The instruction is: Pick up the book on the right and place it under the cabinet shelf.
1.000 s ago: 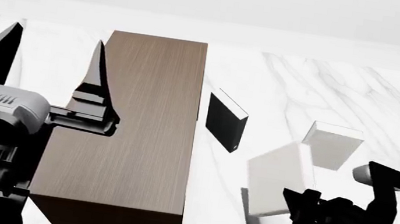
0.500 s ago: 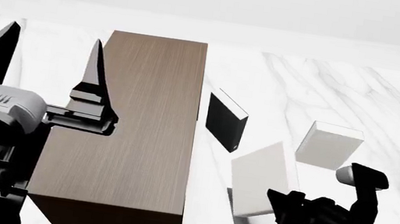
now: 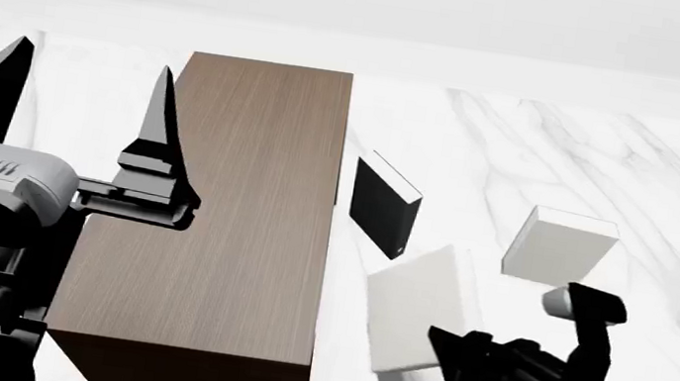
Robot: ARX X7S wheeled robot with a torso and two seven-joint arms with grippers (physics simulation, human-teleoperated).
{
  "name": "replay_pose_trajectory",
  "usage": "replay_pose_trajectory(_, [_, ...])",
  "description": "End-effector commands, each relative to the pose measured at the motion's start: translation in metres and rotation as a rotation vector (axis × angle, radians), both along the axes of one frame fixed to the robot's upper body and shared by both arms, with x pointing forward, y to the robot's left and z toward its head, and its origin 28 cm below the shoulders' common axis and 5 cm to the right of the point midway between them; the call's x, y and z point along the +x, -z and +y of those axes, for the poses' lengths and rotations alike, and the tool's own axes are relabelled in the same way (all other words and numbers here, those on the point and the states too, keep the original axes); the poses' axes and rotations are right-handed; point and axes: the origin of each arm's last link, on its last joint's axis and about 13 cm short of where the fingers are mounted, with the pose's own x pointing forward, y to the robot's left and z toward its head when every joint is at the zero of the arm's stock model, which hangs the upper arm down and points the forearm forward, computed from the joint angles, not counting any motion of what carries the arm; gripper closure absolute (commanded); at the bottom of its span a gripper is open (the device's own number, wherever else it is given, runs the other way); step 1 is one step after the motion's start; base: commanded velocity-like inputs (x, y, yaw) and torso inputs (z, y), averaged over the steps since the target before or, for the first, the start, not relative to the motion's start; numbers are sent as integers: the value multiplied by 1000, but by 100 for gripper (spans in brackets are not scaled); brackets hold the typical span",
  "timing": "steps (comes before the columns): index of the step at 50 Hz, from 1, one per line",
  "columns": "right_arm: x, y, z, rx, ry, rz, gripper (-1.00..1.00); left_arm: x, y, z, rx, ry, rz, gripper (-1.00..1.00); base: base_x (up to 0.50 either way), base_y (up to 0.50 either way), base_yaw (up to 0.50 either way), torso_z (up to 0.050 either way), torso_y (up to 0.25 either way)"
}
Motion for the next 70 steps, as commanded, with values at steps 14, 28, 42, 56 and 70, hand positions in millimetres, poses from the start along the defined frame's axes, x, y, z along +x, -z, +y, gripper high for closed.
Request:
replay_pose_trajectory(14, [3,0,11,69,-55,-37,100,0,0,0,2,0,1,-100,0,0,0,0,1])
replay_pose_trajectory(28, [4,5,16,82,-75,-33,100,-1,0,1,1,0,0,-100,0,0,0,1,1])
replay_pose_trajectory(42, [8,21,20,133,-67,-8,100,-2,-1,1,0,-2,-3,-100,0,0,0,0,1])
replay_pose_trajectory(56, [14,50,23,209,-45,54,100,-1,-1,1,0,-3,-4,-100,0,0,0,1,1])
replay_pose_trajectory(70, [20,69,26,272,-23,94,100,-1,-1,1,0,-4,-5,-100,0,0,0,0,1])
